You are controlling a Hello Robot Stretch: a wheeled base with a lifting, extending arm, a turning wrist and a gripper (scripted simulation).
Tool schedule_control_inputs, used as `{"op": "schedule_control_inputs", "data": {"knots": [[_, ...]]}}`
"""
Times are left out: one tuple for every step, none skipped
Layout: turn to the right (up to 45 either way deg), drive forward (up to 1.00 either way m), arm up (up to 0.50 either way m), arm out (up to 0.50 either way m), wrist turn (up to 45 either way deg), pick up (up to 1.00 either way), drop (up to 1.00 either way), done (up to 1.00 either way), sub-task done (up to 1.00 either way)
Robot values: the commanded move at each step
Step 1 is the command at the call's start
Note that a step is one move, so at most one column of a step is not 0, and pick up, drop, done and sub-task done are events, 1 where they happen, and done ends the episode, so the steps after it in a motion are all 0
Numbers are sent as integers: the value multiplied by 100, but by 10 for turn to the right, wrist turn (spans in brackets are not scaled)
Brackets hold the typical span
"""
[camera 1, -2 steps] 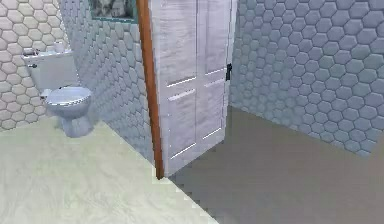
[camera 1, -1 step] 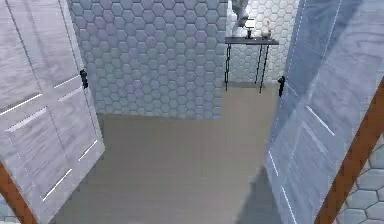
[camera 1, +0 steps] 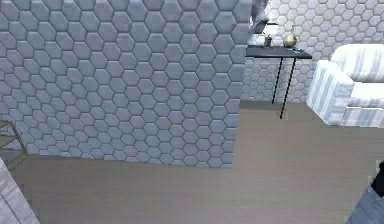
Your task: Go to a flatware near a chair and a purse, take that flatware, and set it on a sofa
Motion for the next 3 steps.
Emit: {"op": "schedule_control_inputs", "data": {"knots": [[30, 0, 0, 0, 0, 0, 0, 0, 0], [0, 35, 0, 0, 0, 0, 0, 0, 0], [150, 0, 0, 0, 0, 0, 0, 0, 0]]}}
